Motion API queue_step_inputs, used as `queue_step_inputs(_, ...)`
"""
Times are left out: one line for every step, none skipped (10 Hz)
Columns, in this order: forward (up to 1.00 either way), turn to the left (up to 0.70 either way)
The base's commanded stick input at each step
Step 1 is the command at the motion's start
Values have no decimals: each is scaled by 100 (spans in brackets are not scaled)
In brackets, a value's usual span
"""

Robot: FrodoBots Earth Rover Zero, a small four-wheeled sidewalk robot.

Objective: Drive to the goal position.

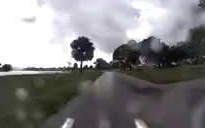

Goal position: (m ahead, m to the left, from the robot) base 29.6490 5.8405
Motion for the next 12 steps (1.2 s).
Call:
queue_step_inputs(100, -27)
queue_step_inputs(100, 0)
queue_step_inputs(100, 0)
queue_step_inputs(100, 0)
queue_step_inputs(100, 0)
queue_step_inputs(100, 0)
queue_step_inputs(100, 0)
queue_step_inputs(100, 0)
queue_step_inputs(100, 0)
queue_step_inputs(100, 0)
queue_step_inputs(100, 0)
queue_step_inputs(100, 0)
